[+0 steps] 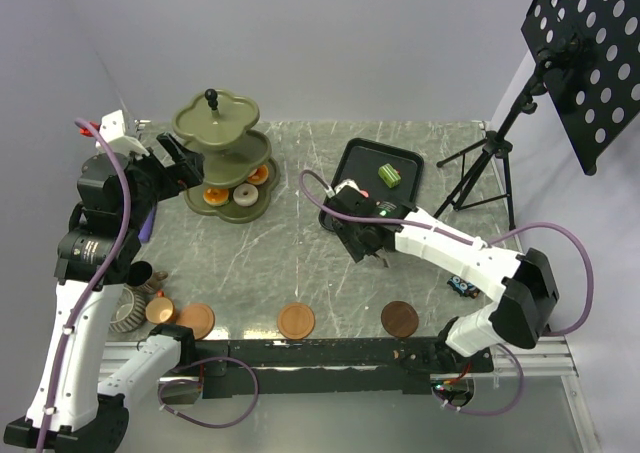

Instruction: Serve the afternoon tea

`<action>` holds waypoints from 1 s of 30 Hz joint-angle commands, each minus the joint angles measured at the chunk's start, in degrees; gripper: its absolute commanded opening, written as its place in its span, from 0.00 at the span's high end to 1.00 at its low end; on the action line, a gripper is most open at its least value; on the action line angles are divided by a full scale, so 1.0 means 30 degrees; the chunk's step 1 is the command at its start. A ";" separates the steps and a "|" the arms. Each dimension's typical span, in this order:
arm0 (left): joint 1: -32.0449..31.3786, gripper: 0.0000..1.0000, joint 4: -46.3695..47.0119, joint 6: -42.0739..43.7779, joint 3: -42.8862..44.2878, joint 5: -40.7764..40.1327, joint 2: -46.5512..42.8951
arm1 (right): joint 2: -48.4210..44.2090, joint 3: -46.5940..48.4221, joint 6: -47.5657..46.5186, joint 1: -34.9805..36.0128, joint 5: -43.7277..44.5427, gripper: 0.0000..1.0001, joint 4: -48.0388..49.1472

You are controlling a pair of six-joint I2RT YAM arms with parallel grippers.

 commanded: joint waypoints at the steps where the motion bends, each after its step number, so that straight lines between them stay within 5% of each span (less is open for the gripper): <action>1: -0.0175 0.00 0.0545 -0.0105 0.0298 0.0074 -0.0186 | 0.0389 0.0559 -0.0232 -0.0193 0.0372 0.33 0.0579; 30: -0.0497 0.00 0.0428 0.0071 0.0385 -0.0160 -0.0246 | 0.2909 0.1438 -0.1112 -0.0487 0.1223 0.38 0.1224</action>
